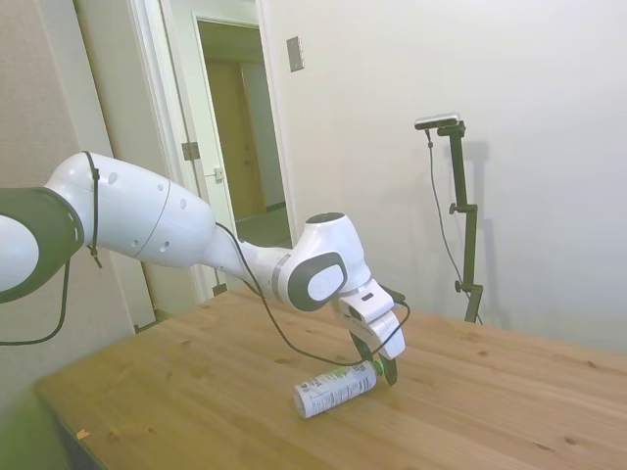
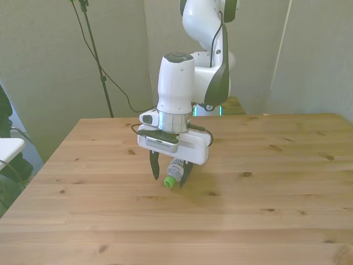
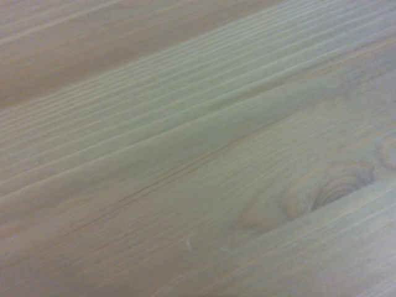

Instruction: Stand the water bottle

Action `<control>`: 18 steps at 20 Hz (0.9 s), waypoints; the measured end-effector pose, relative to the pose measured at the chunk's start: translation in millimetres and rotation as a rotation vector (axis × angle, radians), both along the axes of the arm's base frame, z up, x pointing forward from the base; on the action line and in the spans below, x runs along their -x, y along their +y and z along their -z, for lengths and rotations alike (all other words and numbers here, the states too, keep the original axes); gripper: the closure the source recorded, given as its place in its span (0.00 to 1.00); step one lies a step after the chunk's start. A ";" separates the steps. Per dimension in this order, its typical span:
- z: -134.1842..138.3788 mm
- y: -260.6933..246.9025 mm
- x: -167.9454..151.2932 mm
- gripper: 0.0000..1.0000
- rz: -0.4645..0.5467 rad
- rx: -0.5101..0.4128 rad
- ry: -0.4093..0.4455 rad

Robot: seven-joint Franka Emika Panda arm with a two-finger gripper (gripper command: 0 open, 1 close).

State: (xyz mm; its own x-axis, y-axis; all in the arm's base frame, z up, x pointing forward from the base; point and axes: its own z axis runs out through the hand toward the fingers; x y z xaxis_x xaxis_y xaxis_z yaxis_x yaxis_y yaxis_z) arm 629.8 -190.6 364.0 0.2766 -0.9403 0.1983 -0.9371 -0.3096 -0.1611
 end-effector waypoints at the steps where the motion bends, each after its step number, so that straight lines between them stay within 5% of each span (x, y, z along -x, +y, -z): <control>1: 0.0 -0.3 0.2 1.00 0.003 -0.003 0.003; 18: -7.5 -13.3 2.3 1.00 0.055 -0.087 0.085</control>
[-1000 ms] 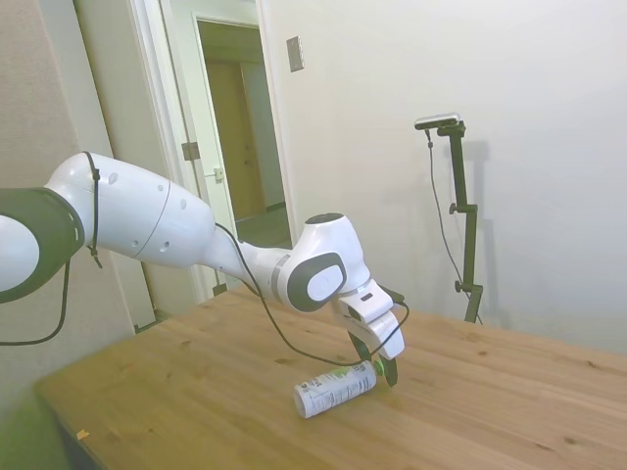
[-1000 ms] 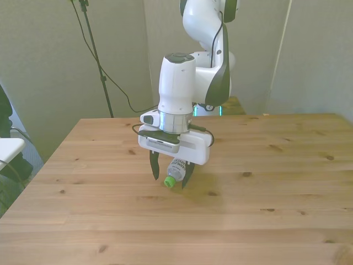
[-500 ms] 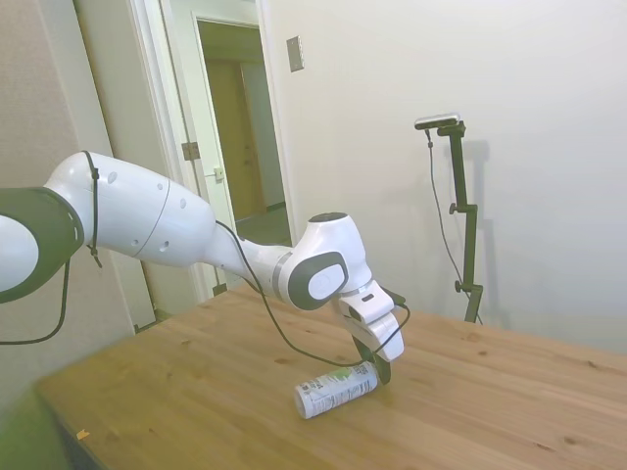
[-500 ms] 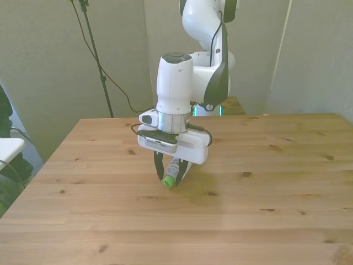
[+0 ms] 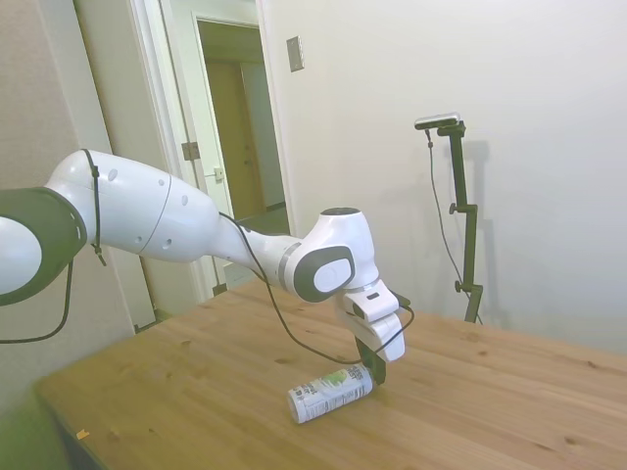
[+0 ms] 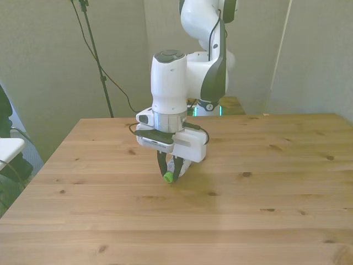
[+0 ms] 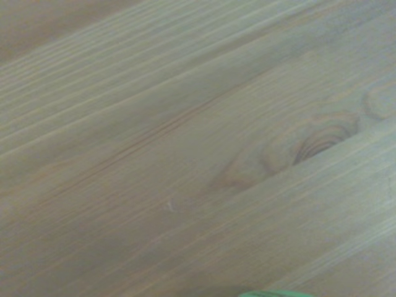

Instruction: Stand the water bottle

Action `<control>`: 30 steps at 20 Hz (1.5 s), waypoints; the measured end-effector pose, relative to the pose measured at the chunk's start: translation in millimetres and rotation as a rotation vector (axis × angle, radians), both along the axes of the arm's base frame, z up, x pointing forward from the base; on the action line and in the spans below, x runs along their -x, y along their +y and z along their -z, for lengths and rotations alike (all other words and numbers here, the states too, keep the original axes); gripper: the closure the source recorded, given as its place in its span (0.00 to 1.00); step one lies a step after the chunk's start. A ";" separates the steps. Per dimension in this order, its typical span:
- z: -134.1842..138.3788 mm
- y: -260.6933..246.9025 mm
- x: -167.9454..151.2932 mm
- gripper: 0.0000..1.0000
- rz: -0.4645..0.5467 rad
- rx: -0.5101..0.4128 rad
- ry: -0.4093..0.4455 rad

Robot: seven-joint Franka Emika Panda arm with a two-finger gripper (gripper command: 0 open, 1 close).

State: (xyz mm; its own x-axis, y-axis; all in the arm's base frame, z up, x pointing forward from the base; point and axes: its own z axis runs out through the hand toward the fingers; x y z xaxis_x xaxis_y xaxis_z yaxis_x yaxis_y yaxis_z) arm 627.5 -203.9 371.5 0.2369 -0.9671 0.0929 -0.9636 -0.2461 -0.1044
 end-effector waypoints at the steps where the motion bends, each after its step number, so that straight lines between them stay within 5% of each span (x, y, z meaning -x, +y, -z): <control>1: -5.1 -3.0 -0.8 1.00 0.009 -0.004 -0.010; 9: -107.9 -12.2 -18.0 1.00 0.184 0.097 -0.279; 14: -137.2 -4.0 -30.1 1.00 0.288 0.250 -0.439; 30: -110.6 104.0 -50.4 1.00 0.314 0.566 -0.757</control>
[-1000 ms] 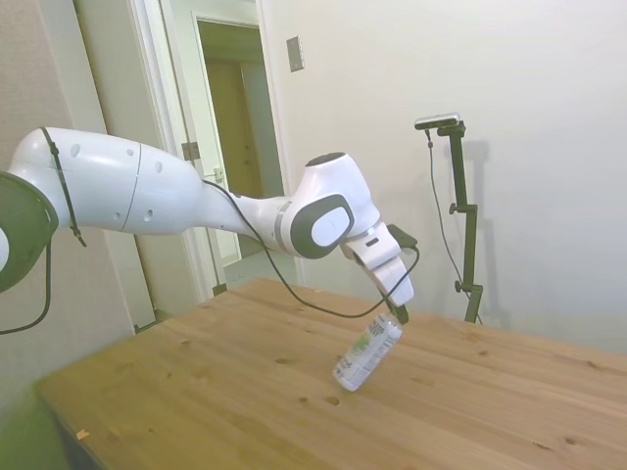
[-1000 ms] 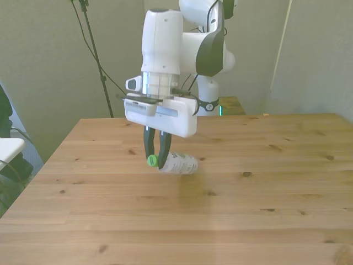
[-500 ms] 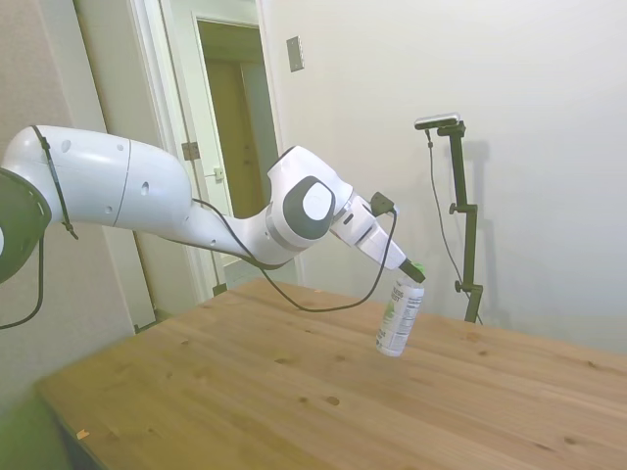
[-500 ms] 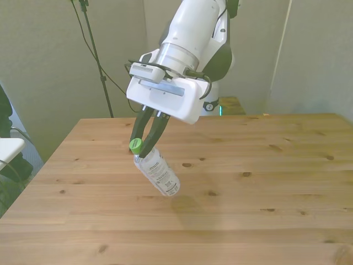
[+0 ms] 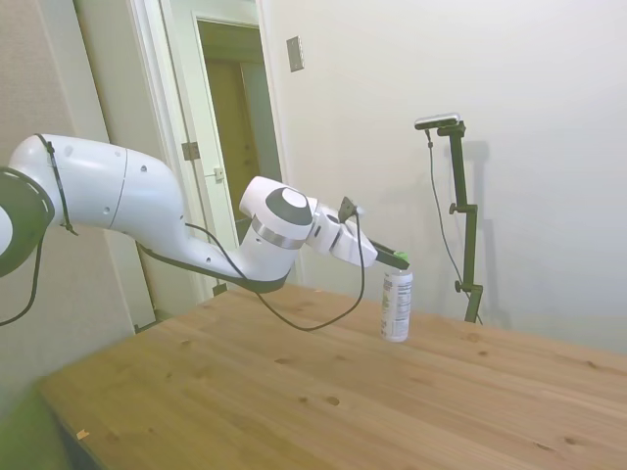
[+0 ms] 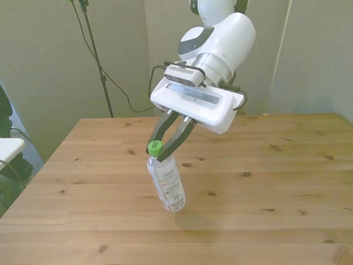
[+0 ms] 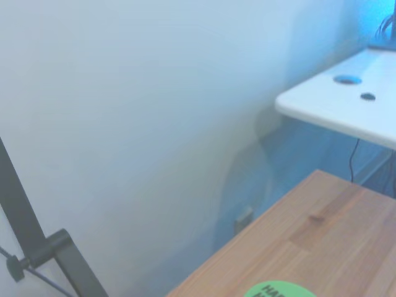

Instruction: Stand the water bottle

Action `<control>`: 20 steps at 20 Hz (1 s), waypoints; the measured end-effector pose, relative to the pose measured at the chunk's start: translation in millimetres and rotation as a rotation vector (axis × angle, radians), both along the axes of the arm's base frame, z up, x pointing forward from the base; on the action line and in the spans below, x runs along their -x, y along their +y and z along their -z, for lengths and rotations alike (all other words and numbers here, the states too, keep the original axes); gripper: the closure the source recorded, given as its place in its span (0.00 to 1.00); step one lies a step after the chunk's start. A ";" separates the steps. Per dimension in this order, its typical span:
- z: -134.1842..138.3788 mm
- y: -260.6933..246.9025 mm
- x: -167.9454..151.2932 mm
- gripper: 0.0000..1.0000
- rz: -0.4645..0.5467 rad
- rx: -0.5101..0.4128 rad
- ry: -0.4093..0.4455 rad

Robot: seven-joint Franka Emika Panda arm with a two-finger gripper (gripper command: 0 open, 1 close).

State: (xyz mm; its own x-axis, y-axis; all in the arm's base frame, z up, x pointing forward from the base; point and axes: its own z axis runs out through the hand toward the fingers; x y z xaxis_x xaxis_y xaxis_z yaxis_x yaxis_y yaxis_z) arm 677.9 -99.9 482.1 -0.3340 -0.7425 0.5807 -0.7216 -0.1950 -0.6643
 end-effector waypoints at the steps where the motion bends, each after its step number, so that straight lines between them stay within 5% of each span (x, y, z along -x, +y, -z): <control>1: 7.7 9.2 -1.2 1.00 0.003 0.017 -0.014; 11: 50.9 37.3 3.1 1.00 0.025 0.050 -0.026; 12: 50.9 36.9 3.3 0.00 0.024 0.052 -0.025; 20: 47.6 26.1 7.1 0.00 0.023 0.013 -0.027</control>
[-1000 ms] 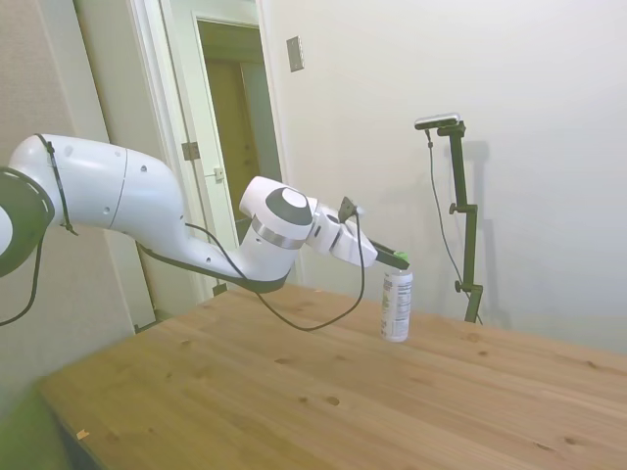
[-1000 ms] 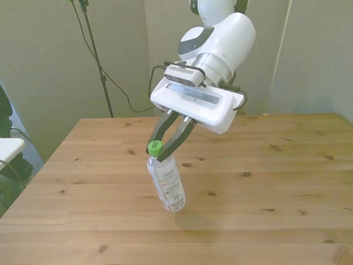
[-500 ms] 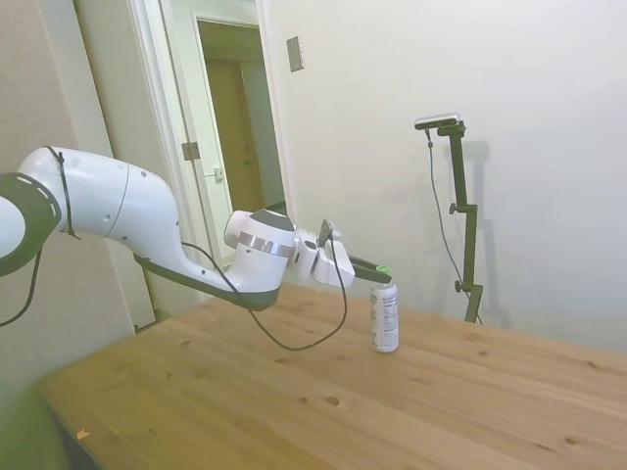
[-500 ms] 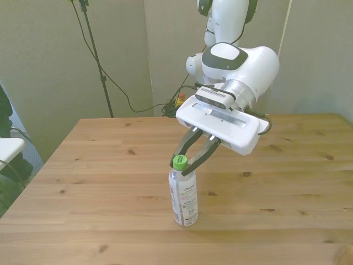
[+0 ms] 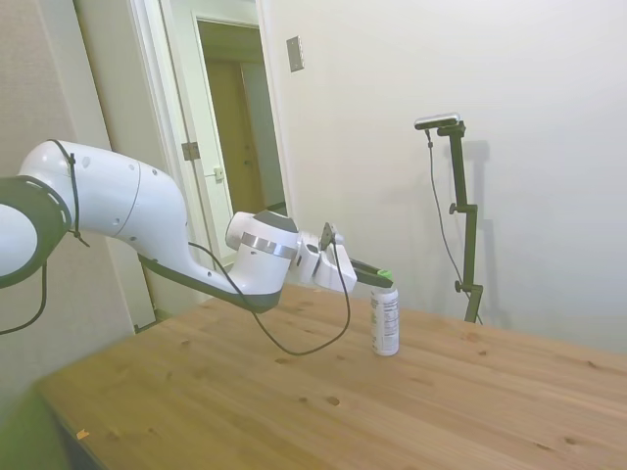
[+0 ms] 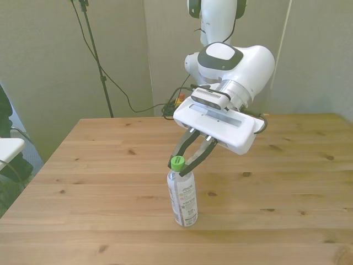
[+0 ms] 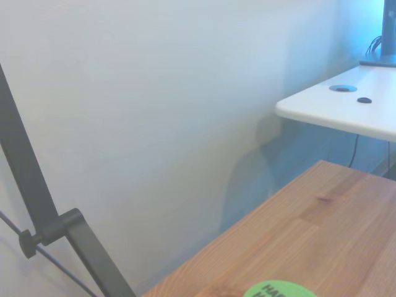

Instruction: Stand the water bottle

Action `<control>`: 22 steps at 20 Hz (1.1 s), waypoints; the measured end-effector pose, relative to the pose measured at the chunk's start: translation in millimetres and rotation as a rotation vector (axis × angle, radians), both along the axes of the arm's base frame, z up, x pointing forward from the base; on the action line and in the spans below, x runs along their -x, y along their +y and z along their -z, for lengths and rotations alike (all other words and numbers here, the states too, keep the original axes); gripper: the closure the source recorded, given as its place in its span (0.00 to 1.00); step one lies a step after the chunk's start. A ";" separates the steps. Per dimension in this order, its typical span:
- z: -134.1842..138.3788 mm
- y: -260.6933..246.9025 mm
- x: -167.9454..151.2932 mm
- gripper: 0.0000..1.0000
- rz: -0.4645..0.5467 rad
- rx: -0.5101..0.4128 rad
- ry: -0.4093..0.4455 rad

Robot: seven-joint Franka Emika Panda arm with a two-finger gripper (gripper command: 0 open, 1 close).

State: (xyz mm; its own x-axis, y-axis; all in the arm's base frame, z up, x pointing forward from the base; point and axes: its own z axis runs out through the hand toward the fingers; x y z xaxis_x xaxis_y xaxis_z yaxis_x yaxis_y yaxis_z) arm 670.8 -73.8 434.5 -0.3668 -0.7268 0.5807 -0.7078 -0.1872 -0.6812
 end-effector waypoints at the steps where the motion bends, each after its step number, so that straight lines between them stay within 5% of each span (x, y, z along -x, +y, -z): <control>1: -0.2 -0.3 0.6 0.00 0.000 -0.001 0.000; 7: -8.3 -6.4 9.1 0.00 0.008 -0.019 -0.007; 15: -59.6 -14.1 27.3 0.00 -0.020 -0.065 -0.020; 22: -80.8 9.5 102.2 0.00 -0.217 -0.173 0.136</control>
State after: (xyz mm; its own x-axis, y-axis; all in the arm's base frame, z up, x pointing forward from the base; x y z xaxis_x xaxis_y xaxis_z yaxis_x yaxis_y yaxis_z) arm 568.5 -64.3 515.3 -0.1198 -0.8722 0.4743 -0.7508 -0.2330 -0.6180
